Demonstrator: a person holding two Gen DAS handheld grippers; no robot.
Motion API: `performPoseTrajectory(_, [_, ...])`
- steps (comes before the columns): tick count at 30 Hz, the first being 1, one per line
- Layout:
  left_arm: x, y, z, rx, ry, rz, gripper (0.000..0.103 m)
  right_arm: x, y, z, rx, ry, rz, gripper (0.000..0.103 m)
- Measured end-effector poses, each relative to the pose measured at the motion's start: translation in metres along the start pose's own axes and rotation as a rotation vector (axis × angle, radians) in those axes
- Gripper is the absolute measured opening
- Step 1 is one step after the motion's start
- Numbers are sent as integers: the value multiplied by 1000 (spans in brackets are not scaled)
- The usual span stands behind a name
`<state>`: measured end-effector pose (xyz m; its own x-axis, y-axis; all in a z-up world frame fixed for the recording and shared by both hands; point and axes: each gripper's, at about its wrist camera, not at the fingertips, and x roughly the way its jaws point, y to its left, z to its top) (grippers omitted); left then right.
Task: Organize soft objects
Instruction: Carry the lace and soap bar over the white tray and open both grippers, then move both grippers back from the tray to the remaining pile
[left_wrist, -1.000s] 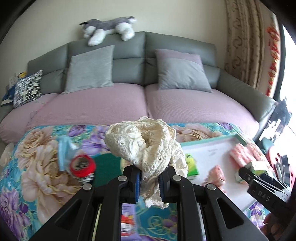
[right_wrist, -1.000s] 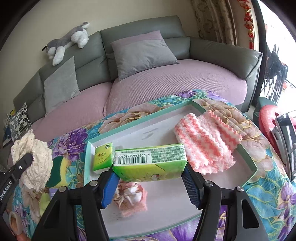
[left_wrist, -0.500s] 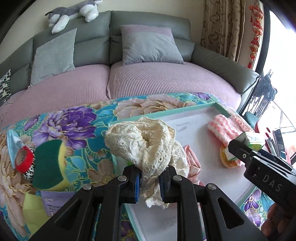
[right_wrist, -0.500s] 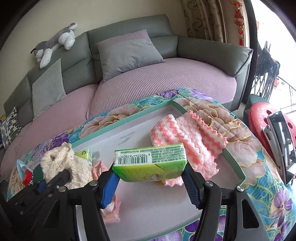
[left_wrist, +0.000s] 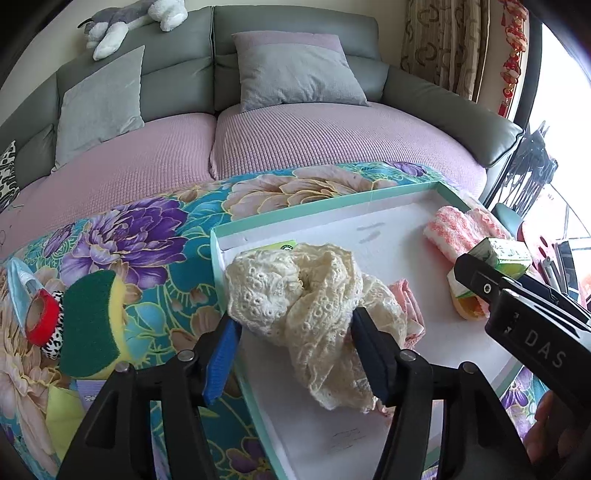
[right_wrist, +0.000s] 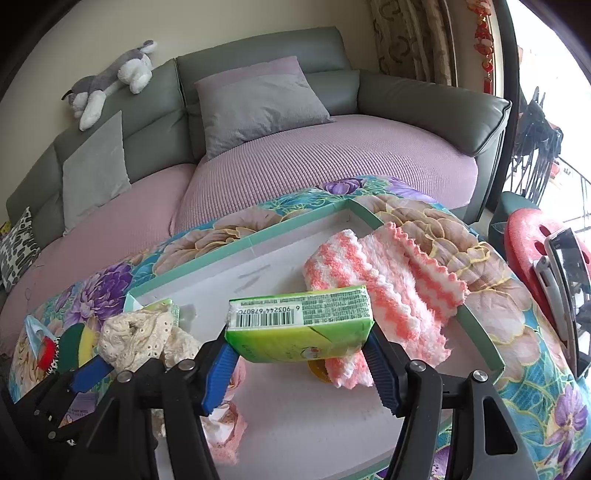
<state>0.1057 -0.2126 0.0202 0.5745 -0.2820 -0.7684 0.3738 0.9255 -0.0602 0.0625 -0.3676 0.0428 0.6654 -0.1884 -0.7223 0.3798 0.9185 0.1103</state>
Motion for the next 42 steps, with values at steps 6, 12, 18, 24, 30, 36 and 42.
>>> performPoseTrajectory(6, [-17,15,5,-18,-43,34,83,-4,2,2,-21,-15,-30,87])
performPoseTrajectory(12, [-25,35,6,-66,-63,85,85,-11,2,2,-31,-8,-53,103])
performPoseTrajectory(18, [-35,59,2,-127,-116,178,103,-24,10,-1,-71,-8,-86,103])
performPoseTrajectory(24, [-46,74,-9,-158,-126,197,103,-34,18,-13,-94,21,-96,103])
performPoseTrajectory(30, [-61,85,-22,-161,-129,233,103,-40,31,-30,-149,58,-101,103])
performPoseTrajectory(36, [-77,110,-30,-215,-137,271,103,-39,48,-37,-153,98,-39,103])
performPoseTrajectory(42, [-102,162,-48,-342,-151,384,103,-41,93,-46,-243,106,42,103])
